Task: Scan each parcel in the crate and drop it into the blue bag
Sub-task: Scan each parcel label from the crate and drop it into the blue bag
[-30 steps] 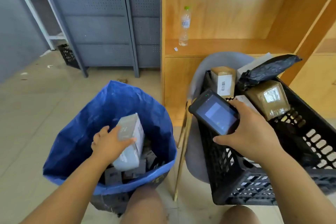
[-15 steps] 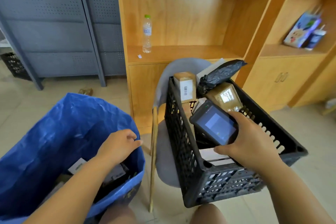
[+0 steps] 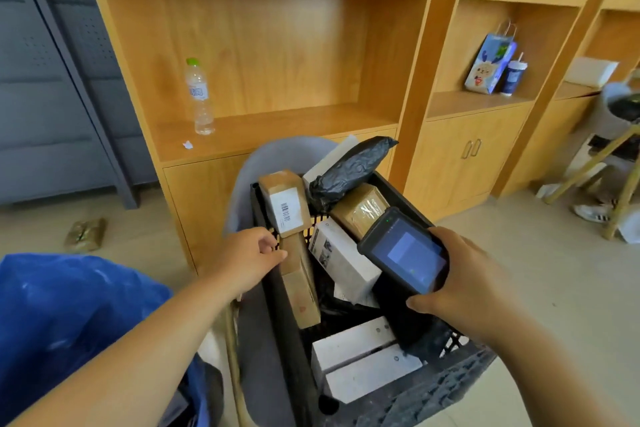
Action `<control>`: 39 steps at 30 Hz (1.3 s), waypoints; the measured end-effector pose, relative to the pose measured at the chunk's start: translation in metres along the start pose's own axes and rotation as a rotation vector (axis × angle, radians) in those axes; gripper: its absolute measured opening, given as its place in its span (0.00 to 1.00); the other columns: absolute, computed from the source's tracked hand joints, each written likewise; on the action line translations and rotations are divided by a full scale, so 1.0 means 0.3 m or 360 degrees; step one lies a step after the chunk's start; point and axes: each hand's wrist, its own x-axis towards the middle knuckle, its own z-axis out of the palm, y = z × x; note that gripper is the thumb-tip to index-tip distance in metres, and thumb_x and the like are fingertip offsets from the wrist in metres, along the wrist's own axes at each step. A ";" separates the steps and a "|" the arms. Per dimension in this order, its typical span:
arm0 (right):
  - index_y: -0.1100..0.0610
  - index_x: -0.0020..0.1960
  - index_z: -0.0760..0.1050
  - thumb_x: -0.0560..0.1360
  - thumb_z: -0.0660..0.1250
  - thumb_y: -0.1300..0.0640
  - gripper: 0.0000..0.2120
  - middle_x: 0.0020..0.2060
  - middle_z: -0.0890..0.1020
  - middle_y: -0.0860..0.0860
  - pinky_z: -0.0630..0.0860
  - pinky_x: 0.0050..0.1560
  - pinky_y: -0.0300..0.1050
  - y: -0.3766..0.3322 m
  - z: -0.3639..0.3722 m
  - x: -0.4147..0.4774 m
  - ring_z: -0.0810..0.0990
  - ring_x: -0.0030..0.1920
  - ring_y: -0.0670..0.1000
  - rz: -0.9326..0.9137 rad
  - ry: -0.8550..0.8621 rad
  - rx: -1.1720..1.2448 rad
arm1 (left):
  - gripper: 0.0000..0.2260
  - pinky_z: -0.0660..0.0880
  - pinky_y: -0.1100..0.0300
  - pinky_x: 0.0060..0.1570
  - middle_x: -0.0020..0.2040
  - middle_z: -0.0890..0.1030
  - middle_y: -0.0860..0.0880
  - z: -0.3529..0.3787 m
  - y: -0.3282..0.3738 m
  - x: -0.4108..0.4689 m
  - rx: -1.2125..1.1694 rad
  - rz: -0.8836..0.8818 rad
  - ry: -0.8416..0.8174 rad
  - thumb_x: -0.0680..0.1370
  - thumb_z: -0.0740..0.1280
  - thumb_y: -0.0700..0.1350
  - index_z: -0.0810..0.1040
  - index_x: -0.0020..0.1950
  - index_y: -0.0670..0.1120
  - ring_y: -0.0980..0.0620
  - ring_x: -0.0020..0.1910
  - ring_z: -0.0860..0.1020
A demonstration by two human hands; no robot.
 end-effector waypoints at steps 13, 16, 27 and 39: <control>0.41 0.63 0.57 0.54 0.74 0.37 0.43 0.48 0.69 0.40 0.72 0.41 0.43 0.044 0.040 0.359 0.71 0.46 0.46 0.0007 -0.0043 -0.0022 | 0.25 0.71 0.51 0.59 0.64 0.66 0.43 0.087 0.015 0.547 0.0315 0.0036 0.0352 0.76 0.69 0.52 0.69 0.70 0.47 0.41 0.61 0.70; 0.42 0.65 0.57 0.54 0.73 0.37 0.44 0.48 0.69 0.40 0.71 0.40 0.43 0.040 0.051 0.403 0.71 0.46 0.46 0.0006 -0.0054 -0.0062 | 0.31 0.66 0.50 0.63 0.68 0.62 0.43 0.091 0.010 0.631 0.0512 0.0012 0.0283 0.74 0.67 0.59 0.63 0.74 0.50 0.39 0.67 0.62; 0.44 0.68 0.56 0.56 0.73 0.37 0.45 0.45 0.68 0.40 0.65 0.35 0.37 0.045 0.076 0.373 0.69 0.43 0.44 0.0061 -0.0114 -0.0147 | 0.23 0.68 0.54 0.51 0.57 0.70 0.50 0.077 -0.048 0.647 0.0344 0.0129 0.0062 0.67 0.73 0.55 0.69 0.56 0.51 0.45 0.59 0.68; 0.46 0.69 0.57 0.57 0.74 0.38 0.46 0.54 0.72 0.43 0.71 0.43 0.42 0.017 0.021 0.162 0.72 0.48 0.46 0.0098 -0.0060 -0.0048 | 0.42 0.67 0.57 0.51 0.61 0.61 0.48 -0.022 0.023 0.342 0.0046 -0.0053 0.0079 0.63 0.74 0.57 0.58 0.73 0.61 0.45 0.60 0.68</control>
